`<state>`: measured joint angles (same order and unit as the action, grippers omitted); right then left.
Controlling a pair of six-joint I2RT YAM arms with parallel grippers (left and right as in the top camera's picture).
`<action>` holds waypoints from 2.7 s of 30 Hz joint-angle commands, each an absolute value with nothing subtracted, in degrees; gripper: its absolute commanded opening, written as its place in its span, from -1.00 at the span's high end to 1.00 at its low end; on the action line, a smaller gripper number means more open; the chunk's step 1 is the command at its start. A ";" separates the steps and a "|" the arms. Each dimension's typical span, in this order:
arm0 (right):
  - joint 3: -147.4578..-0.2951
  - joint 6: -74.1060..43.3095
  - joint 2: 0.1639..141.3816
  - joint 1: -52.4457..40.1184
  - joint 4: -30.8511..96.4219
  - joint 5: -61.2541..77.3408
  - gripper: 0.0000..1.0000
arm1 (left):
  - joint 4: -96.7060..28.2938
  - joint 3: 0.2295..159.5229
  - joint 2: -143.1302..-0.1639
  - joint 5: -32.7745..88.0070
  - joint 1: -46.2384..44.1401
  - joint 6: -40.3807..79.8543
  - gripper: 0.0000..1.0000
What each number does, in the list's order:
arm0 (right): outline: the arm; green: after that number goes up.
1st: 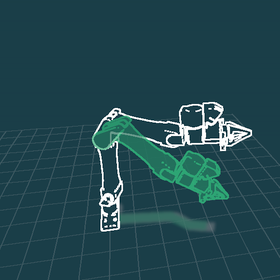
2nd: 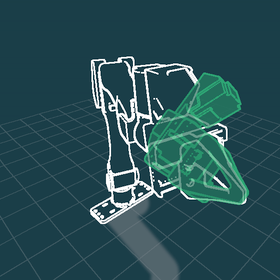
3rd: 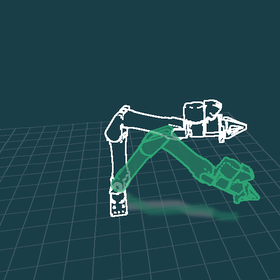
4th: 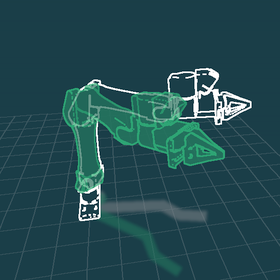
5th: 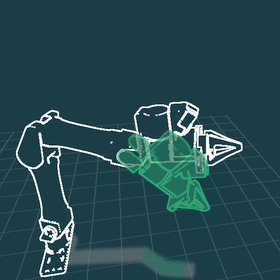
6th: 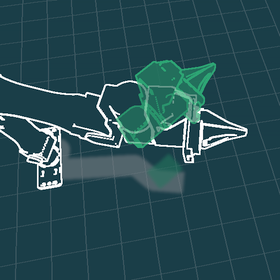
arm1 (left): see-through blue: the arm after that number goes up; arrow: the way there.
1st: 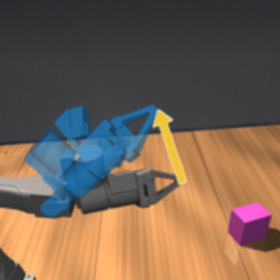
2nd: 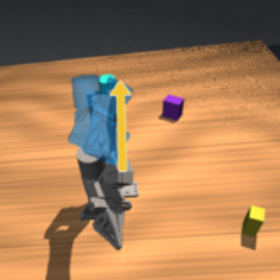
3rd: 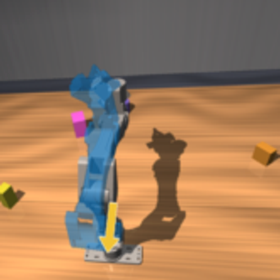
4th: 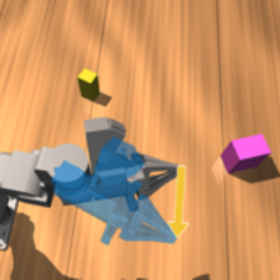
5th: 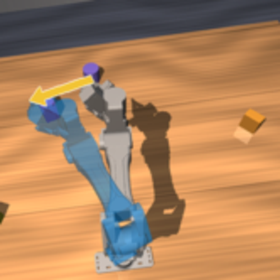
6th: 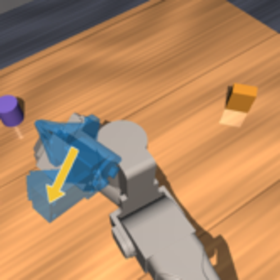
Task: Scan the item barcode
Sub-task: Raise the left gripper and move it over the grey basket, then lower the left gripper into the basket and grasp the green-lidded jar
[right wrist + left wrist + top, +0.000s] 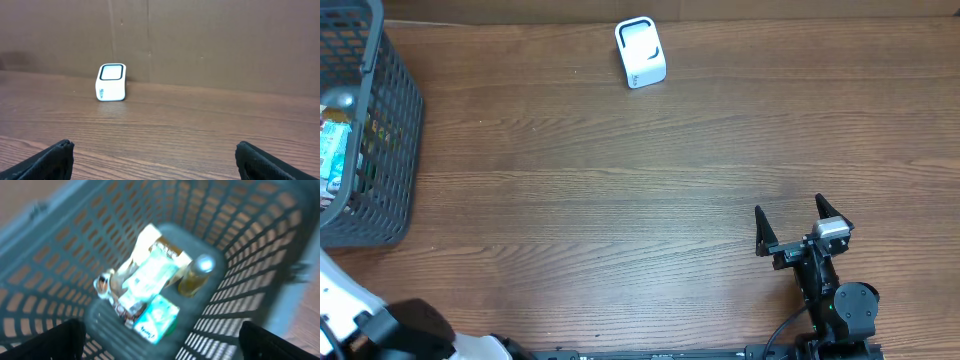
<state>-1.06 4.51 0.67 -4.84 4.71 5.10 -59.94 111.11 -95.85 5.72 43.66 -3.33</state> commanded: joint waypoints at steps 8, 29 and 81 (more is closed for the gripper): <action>-0.47 4.75 0.25 -4.47 4.43 4.80 -1.00 | -65.08 111.92 -109.10 11.90 47.05 -10.17 -0.99; -0.47 4.75 0.25 -4.47 4.43 4.80 -1.00 | -65.17 111.90 -123.39 12.27 44.31 -15.81 -0.99; -0.47 4.75 0.25 -4.47 4.43 4.80 -1.00 | -73.52 136.14 -116.46 7.11 43.79 -0.14 0.01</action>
<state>-1.06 4.54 0.67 -4.84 4.69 5.13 -73.45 129.58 -125.14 6.81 43.86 -5.96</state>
